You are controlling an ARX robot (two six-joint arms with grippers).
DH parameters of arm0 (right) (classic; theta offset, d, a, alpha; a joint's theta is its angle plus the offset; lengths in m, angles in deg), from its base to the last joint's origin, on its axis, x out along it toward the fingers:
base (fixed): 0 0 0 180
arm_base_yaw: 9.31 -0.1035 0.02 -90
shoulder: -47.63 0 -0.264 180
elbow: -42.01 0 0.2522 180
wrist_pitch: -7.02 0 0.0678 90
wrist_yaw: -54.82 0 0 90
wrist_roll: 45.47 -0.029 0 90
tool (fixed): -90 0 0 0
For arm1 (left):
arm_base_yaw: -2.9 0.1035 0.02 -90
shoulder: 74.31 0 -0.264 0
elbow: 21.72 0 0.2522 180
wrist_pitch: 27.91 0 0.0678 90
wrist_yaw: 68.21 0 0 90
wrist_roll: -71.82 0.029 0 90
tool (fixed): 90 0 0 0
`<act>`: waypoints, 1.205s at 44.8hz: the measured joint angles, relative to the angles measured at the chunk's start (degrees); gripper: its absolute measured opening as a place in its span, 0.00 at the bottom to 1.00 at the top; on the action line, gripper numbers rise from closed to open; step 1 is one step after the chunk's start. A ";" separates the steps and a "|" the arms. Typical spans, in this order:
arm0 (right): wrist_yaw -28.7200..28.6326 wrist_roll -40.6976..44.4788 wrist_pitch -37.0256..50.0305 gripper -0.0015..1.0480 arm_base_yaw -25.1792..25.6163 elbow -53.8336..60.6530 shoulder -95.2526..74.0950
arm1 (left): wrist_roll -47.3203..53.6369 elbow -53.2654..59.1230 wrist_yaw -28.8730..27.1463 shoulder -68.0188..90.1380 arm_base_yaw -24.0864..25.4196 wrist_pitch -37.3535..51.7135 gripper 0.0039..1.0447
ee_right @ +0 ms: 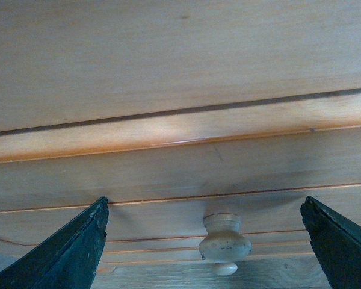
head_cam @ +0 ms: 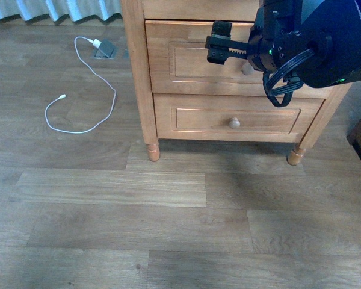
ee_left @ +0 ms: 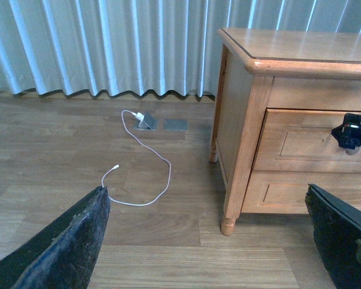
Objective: Put charger into drawer
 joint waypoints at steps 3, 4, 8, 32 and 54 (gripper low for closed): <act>0.07 0.11 0.11 0.92 0.00 -0.31 -0.15 | 0.00 0.00 0.00 0.00 0.00 0.00 0.94; 0.13 0.20 0.28 0.92 0.02 -0.37 -0.20 | 0.00 0.00 0.00 0.00 0.00 0.00 0.94; 0.28 0.24 0.33 0.92 0.07 -1.11 -0.44 | 0.00 0.00 0.02 0.00 0.00 0.00 0.94; -0.46 1.25 0.31 0.92 0.39 -1.51 -0.59 | 0.00 0.00 0.00 0.00 0.00 0.00 0.94; -8.72 2.23 4.66 0.92 0.79 17.97 21.16 | 0.00 0.00 0.00 -0.02 0.00 0.00 0.94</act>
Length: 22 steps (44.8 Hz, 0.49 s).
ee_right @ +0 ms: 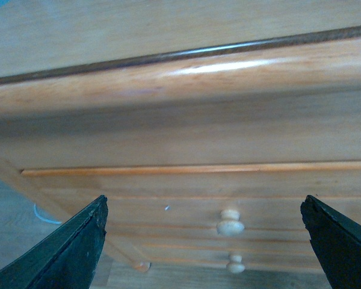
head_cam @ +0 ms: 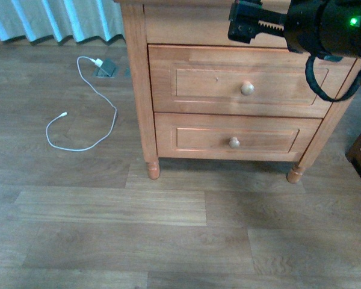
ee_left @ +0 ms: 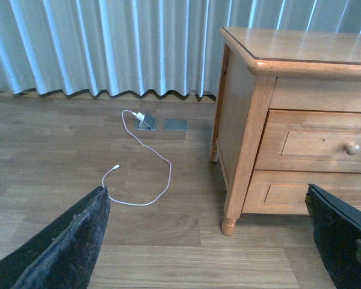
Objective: Put charger into drawer
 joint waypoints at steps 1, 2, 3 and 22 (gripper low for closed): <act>-0.63 0.13 -0.35 0.92 -0.11 1.62 1.64 | 0.00 0.00 0.00 0.00 0.00 0.00 0.94; -1.09 0.17 -0.59 0.92 -0.13 2.69 2.82 | 0.00 0.00 0.00 0.00 0.00 0.00 0.94; -1.57 0.17 -0.87 0.92 -0.15 3.76 4.02 | 0.00 0.00 0.00 0.00 0.00 0.00 0.94; -5.92 -2.89 -9.81 0.92 2.84 22.36 34.27 | 0.00 0.00 0.00 0.00 0.00 0.00 0.94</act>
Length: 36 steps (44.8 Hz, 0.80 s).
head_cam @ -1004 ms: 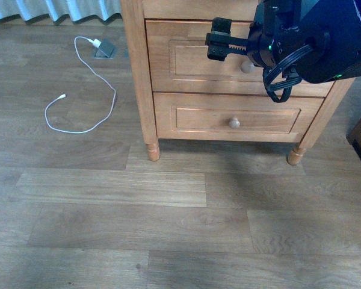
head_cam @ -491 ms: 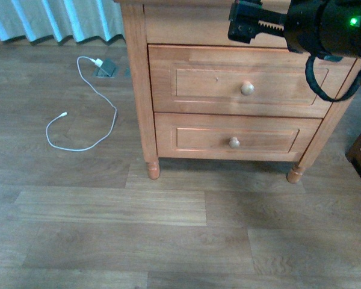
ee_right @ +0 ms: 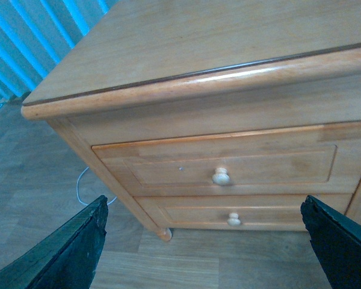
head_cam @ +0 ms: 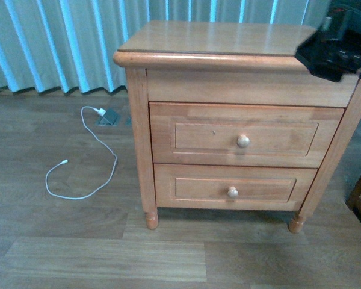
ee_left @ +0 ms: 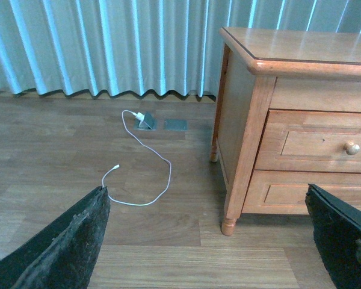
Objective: Put charger into drawer
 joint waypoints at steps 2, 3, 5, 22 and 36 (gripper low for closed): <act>-0.35 -0.48 -1.31 0.92 0.59 2.12 3.43 | 0.00 0.00 0.00 0.00 0.00 0.00 0.94; -0.57 -0.72 -2.01 0.92 0.90 3.10 5.16 | 0.00 0.00 0.00 0.00 0.00 0.00 0.94; -1.09 -1.14 -3.80 0.92 1.66 5.44 9.40 | 0.00 0.00 0.00 0.00 0.00 0.00 0.94; -6.40 -2.67 -21.57 0.92 11.08 17.75 39.93 | 0.00 0.00 0.00 0.00 0.00 0.00 0.94; -6.45 -2.60 -21.81 0.92 11.72 18.18 41.11 | 0.00 0.00 0.00 0.00 0.00 0.00 0.94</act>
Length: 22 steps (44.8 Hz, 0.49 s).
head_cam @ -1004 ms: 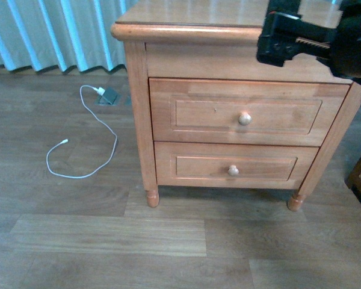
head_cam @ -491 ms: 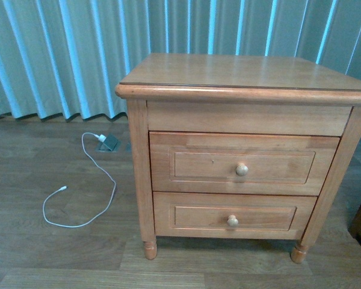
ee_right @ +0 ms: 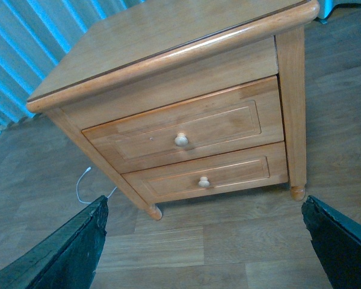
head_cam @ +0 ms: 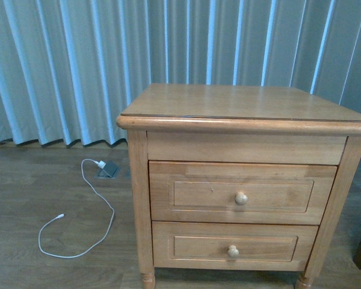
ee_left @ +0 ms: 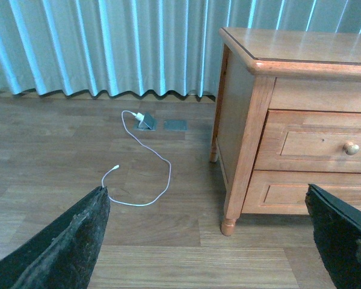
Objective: Put charger into drawer
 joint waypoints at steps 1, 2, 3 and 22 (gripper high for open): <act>0.07 0.00 0.02 0.92 0.00 0.02 0.00 | 0.00 0.00 0.00 0.00 0.00 0.00 0.94; 2.14 2.16 3.91 0.88 0.72 1.44 0.24 | 0.00 0.00 0.00 0.00 0.00 0.00 0.94; 3.58 4.57 7.06 0.85 1.14 2.69 0.50 | 0.00 0.00 0.00 0.00 0.00 0.00 0.94; 6.34 19.21 14.47 0.03 2.45 13.27 11.08 | 0.00 0.00 -0.02 0.00 0.00 0.00 0.94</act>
